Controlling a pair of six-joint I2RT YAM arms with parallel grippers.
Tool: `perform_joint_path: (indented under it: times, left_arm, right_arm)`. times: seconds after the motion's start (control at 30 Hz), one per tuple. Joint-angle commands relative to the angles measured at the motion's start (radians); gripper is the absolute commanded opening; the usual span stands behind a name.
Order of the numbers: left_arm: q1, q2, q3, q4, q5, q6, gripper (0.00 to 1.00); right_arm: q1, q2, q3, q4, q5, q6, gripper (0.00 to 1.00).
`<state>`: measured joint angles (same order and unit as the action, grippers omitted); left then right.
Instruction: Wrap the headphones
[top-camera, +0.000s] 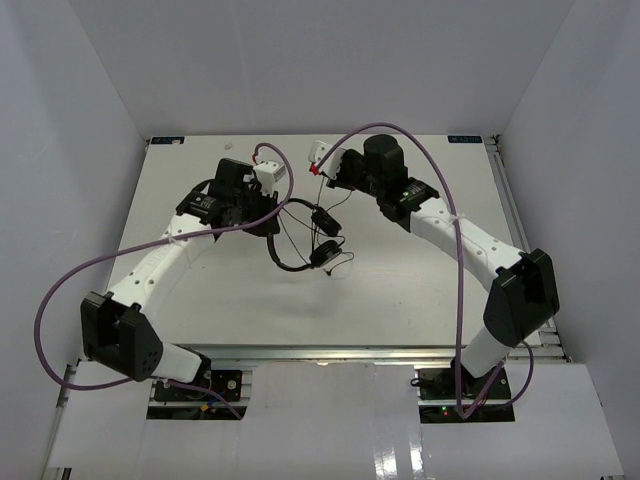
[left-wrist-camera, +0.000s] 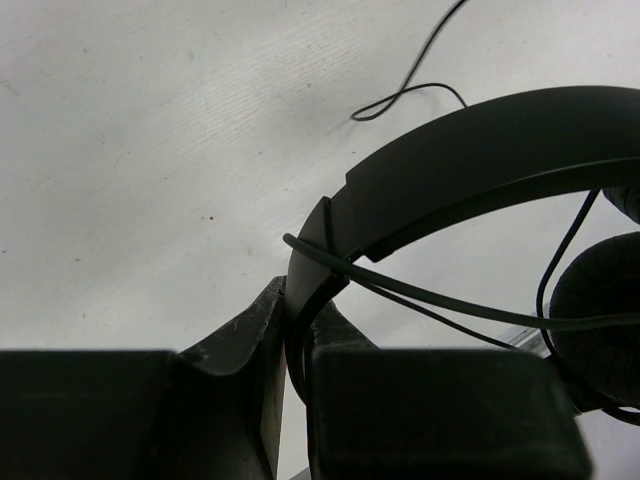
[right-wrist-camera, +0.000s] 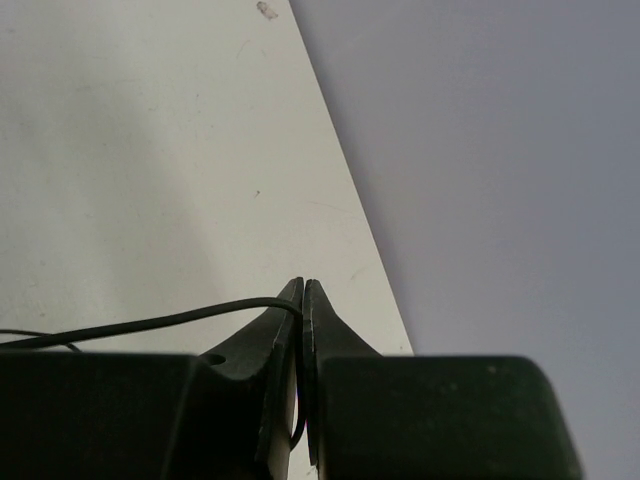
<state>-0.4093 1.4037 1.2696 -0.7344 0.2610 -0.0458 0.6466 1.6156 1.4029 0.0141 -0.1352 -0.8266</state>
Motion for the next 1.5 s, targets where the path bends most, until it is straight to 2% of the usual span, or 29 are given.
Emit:
perform_joint_path:
  times: [0.0,0.1,0.23,0.37,0.43,0.57,0.67,0.8,0.87,1.03,1.47]
  left_arm:
    - [-0.013,-0.074,0.044,0.011,0.097,-0.010,0.00]
    - [-0.014,-0.080,0.061,0.010,0.111,-0.021,0.00]
    - [-0.014,-0.090,0.107,0.007,0.128,-0.052,0.00]
    - [-0.014,-0.095,0.180,0.006,0.129,-0.095,0.00]
    - [-0.014,-0.094,0.207,0.003,0.127,-0.117,0.00]
    - [-0.014,-0.081,0.278,-0.016,0.107,-0.176,0.00]
    - [-0.014,-0.070,0.328,-0.027,0.095,-0.203,0.00]
    - [-0.014,-0.054,0.386,-0.040,0.077,-0.232,0.00]
    - [-0.014,-0.050,0.419,-0.048,0.060,-0.237,0.00]
    - [-0.014,-0.025,0.505,-0.081,-0.010,-0.242,0.00]
    - [0.034,0.074,0.800,-0.117,-0.154,-0.278,0.00]
  right_arm:
    - [-0.042,0.033,0.025,0.053,-0.115,0.109,0.08]
    - [-0.065,0.053,0.021,0.042,-0.213,0.177,0.08]
    - [-0.087,0.102,0.000,0.035,-0.465,0.304,0.09]
    - [-0.099,0.170,-0.016,0.096,-0.689,0.520,0.10]
    - [-0.098,0.185,-0.052,0.202,-0.815,0.644,0.11]
    - [-0.083,0.231,-0.115,0.510,-0.927,0.955,0.12]
    - [-0.060,0.272,-0.138,0.710,-0.965,1.149,0.13]
    - [-0.033,0.343,-0.168,1.090,-0.990,1.451,0.15]
    - [-0.021,0.368,-0.174,1.193,-0.990,1.571,0.17]
    - [0.022,0.385,-0.258,1.323,-0.987,1.655,0.26]
    - [0.041,0.334,-0.494,1.439,-1.031,1.681,0.28]
